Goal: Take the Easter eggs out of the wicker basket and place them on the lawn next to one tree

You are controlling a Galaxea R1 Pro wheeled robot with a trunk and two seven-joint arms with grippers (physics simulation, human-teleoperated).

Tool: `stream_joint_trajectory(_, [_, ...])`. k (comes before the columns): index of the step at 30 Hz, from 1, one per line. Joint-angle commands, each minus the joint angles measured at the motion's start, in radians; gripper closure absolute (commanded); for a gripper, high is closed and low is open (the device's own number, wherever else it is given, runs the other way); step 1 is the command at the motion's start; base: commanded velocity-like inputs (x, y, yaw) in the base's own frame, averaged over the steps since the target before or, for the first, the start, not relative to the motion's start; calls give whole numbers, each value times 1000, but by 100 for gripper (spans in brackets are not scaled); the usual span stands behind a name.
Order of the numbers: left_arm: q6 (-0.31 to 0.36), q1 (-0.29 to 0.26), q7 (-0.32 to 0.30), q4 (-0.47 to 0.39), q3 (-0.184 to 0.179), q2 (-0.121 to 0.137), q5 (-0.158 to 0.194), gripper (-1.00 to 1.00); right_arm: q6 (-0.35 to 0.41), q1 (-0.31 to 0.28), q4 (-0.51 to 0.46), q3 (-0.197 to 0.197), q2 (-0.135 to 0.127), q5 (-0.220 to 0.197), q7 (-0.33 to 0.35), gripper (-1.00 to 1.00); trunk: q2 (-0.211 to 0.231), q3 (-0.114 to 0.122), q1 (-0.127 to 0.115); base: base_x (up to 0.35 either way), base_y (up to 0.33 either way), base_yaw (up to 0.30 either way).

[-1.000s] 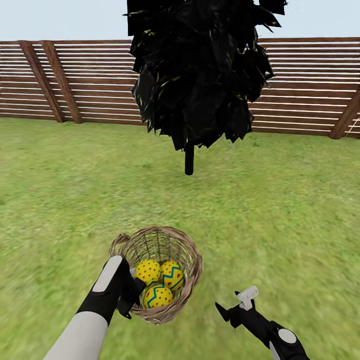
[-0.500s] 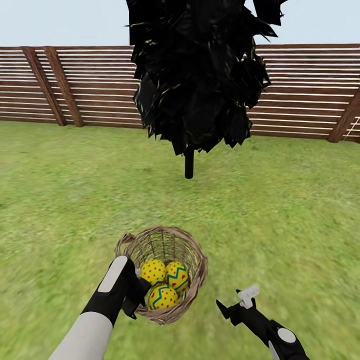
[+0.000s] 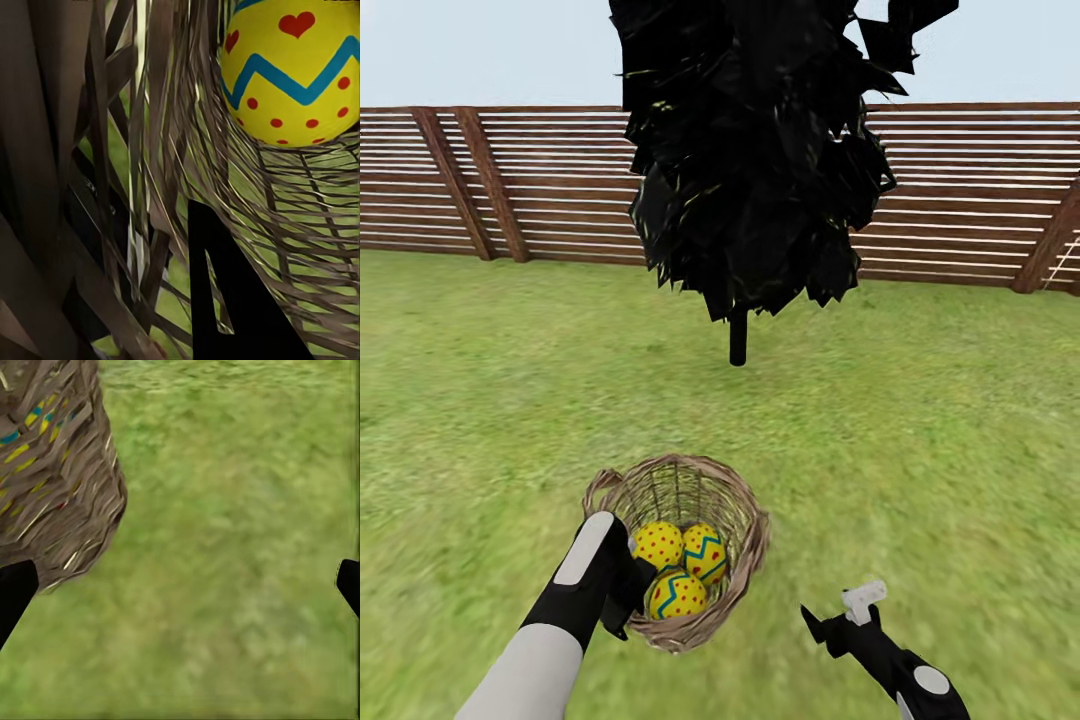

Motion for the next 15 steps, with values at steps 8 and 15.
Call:
stream_joint_trajectory(8, [21, -1, 3, -2, 1, -7, 3, 100, -1, 0, 24, -9, -12, -1, 21, -100, 56, 30, -31, 0, 0, 0])
stream_joint_trajectory(15, [27, -1, -1, -3, 1, -6, 5, 100, 4, 0, 111, -10, -14, 4, 18, -100, 105, 54, -58, 0, 0, 0])
